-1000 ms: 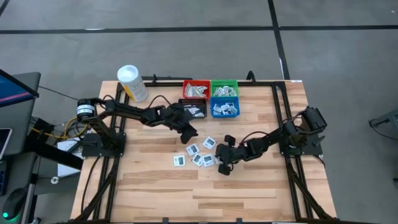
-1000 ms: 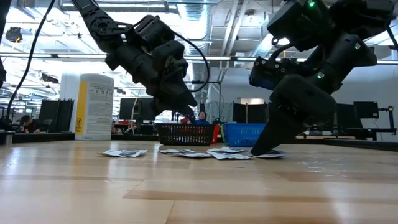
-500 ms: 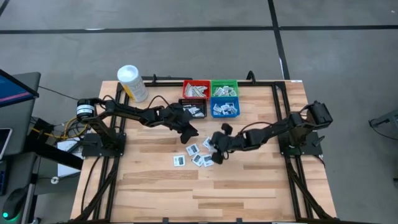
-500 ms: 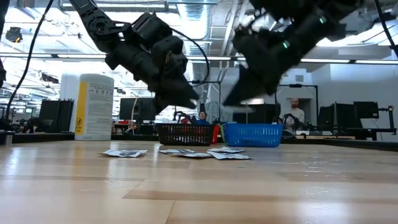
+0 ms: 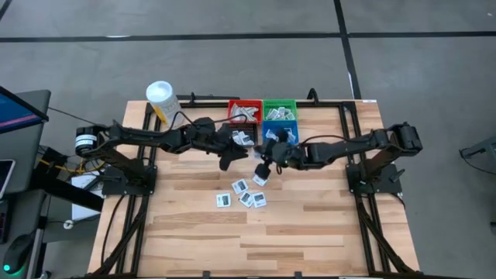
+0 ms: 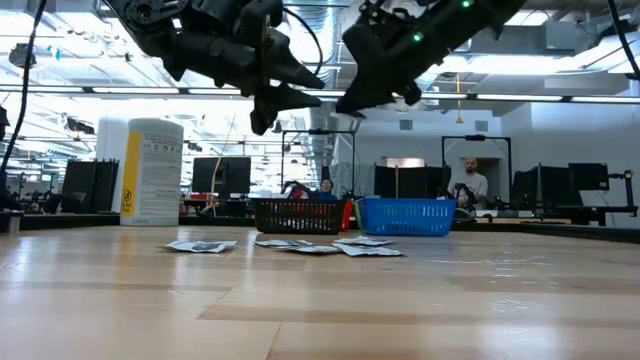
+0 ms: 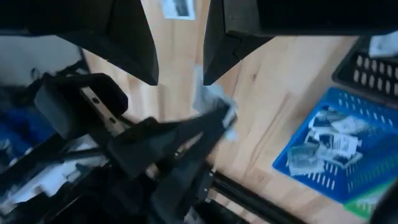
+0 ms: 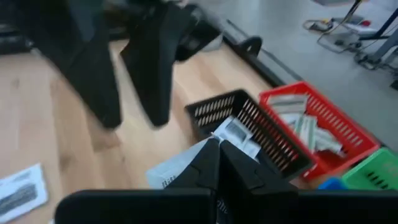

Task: Pick & Place First Aid Supplies
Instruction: Put the towelette pack into the black basket

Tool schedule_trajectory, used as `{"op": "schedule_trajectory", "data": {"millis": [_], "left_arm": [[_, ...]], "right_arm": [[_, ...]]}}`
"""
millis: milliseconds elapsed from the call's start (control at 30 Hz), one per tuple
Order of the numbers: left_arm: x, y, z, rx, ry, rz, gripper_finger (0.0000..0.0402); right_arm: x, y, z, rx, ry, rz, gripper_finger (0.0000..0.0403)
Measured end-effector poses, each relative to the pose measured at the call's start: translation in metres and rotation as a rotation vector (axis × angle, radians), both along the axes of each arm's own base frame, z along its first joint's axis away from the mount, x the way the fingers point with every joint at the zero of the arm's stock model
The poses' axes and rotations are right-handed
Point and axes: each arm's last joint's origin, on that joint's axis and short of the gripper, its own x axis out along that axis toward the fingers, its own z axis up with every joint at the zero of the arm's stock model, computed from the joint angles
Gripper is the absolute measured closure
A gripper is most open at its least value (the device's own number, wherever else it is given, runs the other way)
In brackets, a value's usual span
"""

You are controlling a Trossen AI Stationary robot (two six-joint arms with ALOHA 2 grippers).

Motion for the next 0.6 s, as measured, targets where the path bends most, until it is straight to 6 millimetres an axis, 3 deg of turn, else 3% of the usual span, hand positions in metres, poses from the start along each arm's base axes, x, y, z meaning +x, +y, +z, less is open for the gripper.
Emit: {"op": "schedule_trajectory", "data": {"millis": [267,600], "left_arm": [[0.0,0.002,0.001,-0.046,0.007,0.082,0.0274],[0.0,0.003,0.0,-0.078,0.014,0.151,0.0274]], "right_arm": [[0.007,-0.012,0.017,-0.019,-0.042,-0.025,0.0402],[0.007,-0.002,0.017,-0.018,-0.039,0.006,0.0402]]}}
